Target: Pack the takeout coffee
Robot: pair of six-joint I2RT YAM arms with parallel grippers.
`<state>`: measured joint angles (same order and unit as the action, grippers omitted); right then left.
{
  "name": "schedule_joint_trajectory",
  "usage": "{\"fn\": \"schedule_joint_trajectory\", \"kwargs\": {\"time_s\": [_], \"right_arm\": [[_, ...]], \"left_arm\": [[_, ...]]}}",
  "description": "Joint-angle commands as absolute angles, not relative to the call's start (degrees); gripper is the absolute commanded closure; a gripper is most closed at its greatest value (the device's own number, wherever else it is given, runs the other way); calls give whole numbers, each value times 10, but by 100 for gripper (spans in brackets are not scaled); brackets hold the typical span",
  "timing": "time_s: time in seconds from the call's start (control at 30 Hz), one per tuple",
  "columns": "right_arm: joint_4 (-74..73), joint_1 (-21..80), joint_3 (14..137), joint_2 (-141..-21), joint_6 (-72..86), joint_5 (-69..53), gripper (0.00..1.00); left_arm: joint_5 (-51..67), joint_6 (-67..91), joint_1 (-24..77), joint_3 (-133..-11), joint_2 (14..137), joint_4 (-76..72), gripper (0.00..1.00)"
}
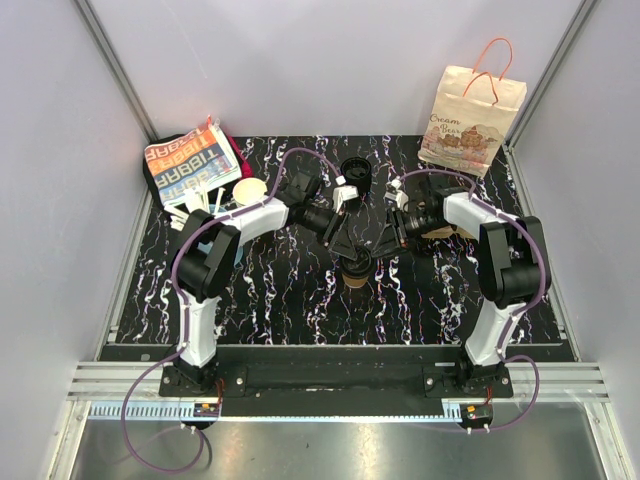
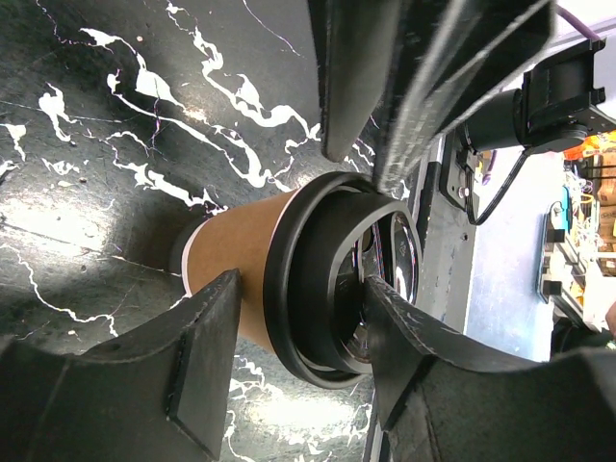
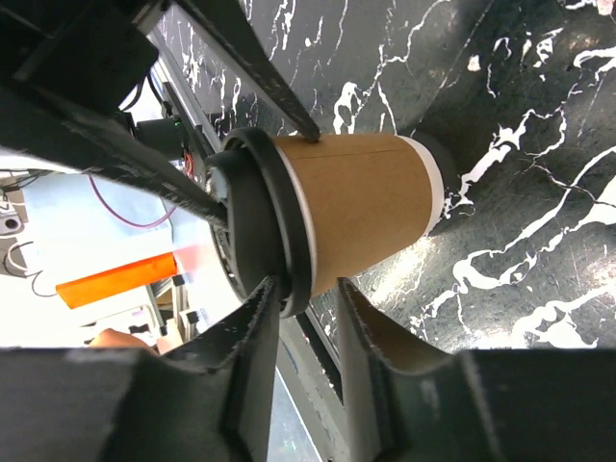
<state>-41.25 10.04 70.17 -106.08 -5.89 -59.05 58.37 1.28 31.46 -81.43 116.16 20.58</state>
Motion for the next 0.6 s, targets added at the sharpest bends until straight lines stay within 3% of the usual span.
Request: {"fn": "schedule_joint_trajectory", "kwargs": {"time_s": [0.0,0.57], "right_arm": [[-396,105,718,-1077,-53,-611,66],[-376,105,685,-1102,-25,-456,78]], "left_arm": [[526,-16,325,-821,1185,224,46],[483,-39,337,-837,1194,255,52]]}}
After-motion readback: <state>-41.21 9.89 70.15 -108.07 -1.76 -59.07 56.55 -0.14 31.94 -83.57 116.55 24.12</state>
